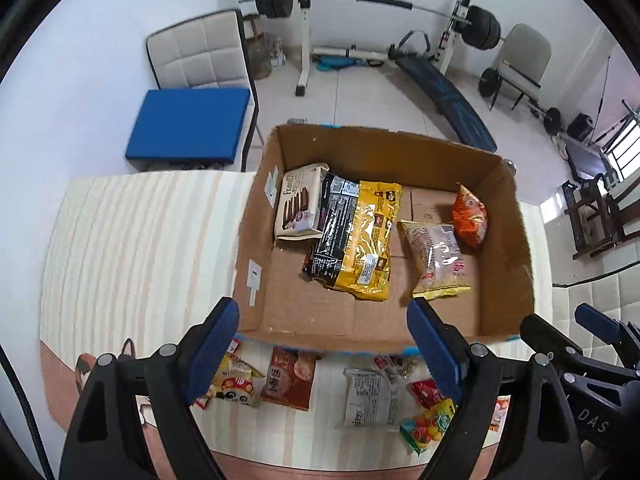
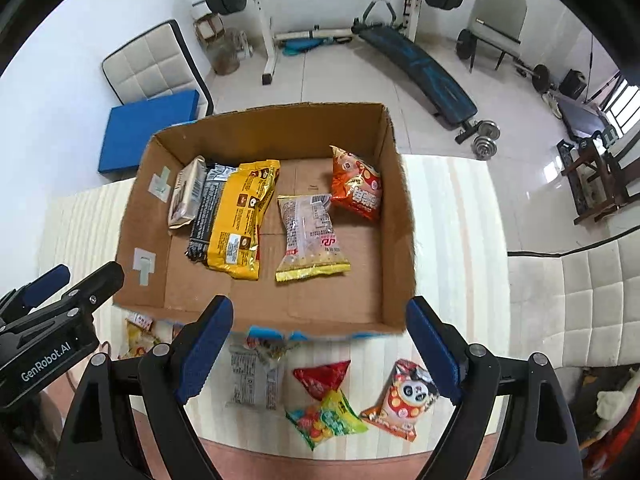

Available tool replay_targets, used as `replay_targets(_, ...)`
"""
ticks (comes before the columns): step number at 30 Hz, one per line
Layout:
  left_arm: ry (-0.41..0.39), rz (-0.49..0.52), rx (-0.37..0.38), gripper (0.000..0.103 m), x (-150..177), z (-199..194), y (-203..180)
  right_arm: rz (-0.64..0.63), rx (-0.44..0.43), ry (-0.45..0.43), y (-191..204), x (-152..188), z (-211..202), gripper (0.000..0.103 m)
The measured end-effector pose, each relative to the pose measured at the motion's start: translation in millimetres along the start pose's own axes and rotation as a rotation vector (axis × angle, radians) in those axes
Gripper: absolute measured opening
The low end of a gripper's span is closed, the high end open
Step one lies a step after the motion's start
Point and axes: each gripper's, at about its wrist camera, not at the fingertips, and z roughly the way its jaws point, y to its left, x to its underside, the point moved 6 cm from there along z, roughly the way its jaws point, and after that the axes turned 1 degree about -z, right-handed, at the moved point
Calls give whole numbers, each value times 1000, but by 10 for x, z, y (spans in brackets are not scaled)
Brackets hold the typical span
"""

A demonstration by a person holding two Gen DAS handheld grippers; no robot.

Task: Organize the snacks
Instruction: 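Grasp the white bread bag with left tool while right tool grasps the green candy bag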

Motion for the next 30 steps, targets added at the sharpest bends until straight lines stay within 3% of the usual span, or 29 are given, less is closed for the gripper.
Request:
replay_targets(7, -60, 18, -2, 86, 238, -371, -43, -1, -15, -53, 0, 286, -333, 90)
replay_targets(13, -33, 22, -11, 86, 507, -392, -46, 37, -84, 3, -62, 621, -315, 90)
replay_targets(18, 130, 2, -2, 86, 936, 133, -45, 153, -127, 173, -278, 1081, 205, 90)
replay_targets(24, 276, -18, -35, 86, 1385, 741, -77, 522, -265, 422, -546, 1839, 1141, 90)
replay_targets(27, 317, -15, -50, 86, 1507, 900, -82, 661, -327, 482, -520, 2047, 1445, 86)
replay_targets(28, 324, -13, -55, 86, 1516, 928, -75, 702, -333, 493, -500, 2101, 1562, 84)
replay_targets(30, 328, -4, -62, 86, 1517, 980, -85, 719, -317, 497, -471, 2128, 1669, 69)
